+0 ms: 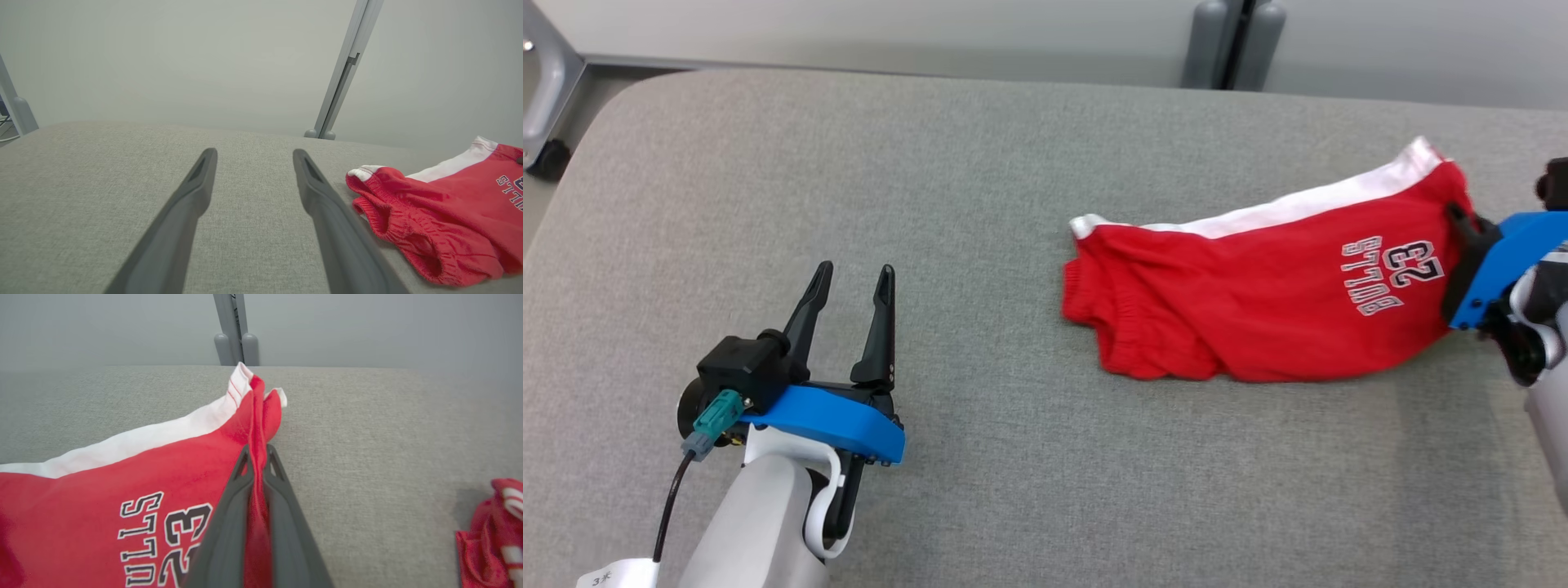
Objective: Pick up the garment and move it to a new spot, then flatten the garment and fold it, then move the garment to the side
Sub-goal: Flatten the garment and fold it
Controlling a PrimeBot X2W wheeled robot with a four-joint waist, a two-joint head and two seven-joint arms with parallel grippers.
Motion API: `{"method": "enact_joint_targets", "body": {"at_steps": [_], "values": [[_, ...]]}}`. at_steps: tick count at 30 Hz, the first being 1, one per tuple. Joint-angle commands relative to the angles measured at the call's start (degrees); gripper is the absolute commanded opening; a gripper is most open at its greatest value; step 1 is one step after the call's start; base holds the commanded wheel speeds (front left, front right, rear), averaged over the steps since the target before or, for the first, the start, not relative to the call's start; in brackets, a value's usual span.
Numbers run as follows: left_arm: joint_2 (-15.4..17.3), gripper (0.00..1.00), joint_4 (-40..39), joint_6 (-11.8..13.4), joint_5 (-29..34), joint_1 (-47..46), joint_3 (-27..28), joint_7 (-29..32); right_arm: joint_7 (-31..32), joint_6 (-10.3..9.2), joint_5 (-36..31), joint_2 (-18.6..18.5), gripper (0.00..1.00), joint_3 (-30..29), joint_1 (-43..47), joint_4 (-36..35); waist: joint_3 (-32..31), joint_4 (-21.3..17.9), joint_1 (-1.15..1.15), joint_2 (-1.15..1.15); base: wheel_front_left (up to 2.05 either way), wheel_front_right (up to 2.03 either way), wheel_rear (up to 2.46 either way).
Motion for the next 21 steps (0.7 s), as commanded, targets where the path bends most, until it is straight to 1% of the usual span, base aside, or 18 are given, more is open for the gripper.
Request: {"method": "enact_joint_targets", "body": {"at_steps": [1,6,9,10,13,18,21], "values": [[0.2,1.00,0.1,-0.1,-0.2,0.0,0.2,-0.2,-0.5,-0.02,-0.4,-0.8,0.00,-0.2,0.7,0.1,-0.9,-0.8,0.00,0.00,0.00,0.00,0.00],[0.1,1.00,1.1,-0.1,-0.3,0.9,0.2,-0.2,-2.2,-0.02,-4.7,-1.1,0.00,-1.4,0.1,0.7,-3.0,-1.5,0.00,0.00,0.00,0.00,0.00],[-0.3,1.00,1.4,-0.1,-0.2,1.3,-0.2,-0.2,-1.5,-0.01,-7.5,0.0,0.00,-0.9,-0.2,0.4,-4.2,-1.3,0.00,0.00,0.00,0.00,0.00],[-0.3,1.00,1.5,-0.1,-0.2,1.6,-0.6,-0.2,-0.6,-0.01,-9.1,1.1,0.00,-0.5,0.1,-0.2,-4.9,-1.0,0.00,0.00,0.00,0.00,0.00],[-0.1,1.00,1.4,-0.1,-0.6,2.4,-1.0,-0.2,1.2,-0.01,-10.6,3.3,0.00,0.2,1.0,-1.6,-5.9,-0.4,0.00,0.00,0.00,0.00,0.00],[-0.4,1.00,1.4,-0.1,-0.8,3.1,-0.8,-0.2,3.9,-0.02,-12.1,7.5,0.00,1.7,3.2,-4.6,-7.1,1.4,0.00,0.00,0.00,0.00,0.00],[-0.2,1.00,1.4,-0.1,-1.0,3.5,-1.0,-0.2,4.8,-0.01,-12.6,10.7,0.00,2.0,4.3,-6.2,-7.3,2.3,0.00,0.00,0.00,0.00,0.00]]}}
